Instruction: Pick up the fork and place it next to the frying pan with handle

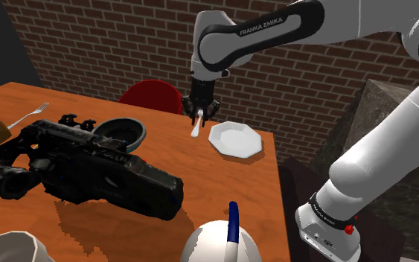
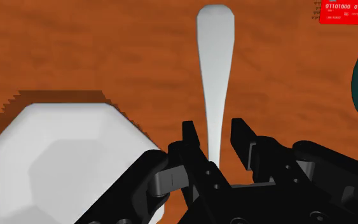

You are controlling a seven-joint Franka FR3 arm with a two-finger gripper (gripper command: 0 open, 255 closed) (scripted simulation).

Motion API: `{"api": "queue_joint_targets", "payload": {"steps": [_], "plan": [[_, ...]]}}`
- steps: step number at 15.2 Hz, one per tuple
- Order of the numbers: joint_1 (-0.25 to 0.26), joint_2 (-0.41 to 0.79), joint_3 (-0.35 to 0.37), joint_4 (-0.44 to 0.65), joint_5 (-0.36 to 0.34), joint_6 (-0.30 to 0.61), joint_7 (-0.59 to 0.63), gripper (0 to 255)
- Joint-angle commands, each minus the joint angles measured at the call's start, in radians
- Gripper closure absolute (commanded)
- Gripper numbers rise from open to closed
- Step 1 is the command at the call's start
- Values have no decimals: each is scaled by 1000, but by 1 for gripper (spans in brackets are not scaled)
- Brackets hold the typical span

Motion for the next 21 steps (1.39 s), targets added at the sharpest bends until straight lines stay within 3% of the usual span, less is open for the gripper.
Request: {"api": "queue_joint_targets", "payload": {"steps": [1,6,13,21], "plan": [[-8,75,-1,74,-50,-11,17,255],[8,288,-19,309,-183,-65,65,255],[92,578,-72,708,-321,-205,90,255],[90,602,-81,634,-332,-110,90,255]]}}
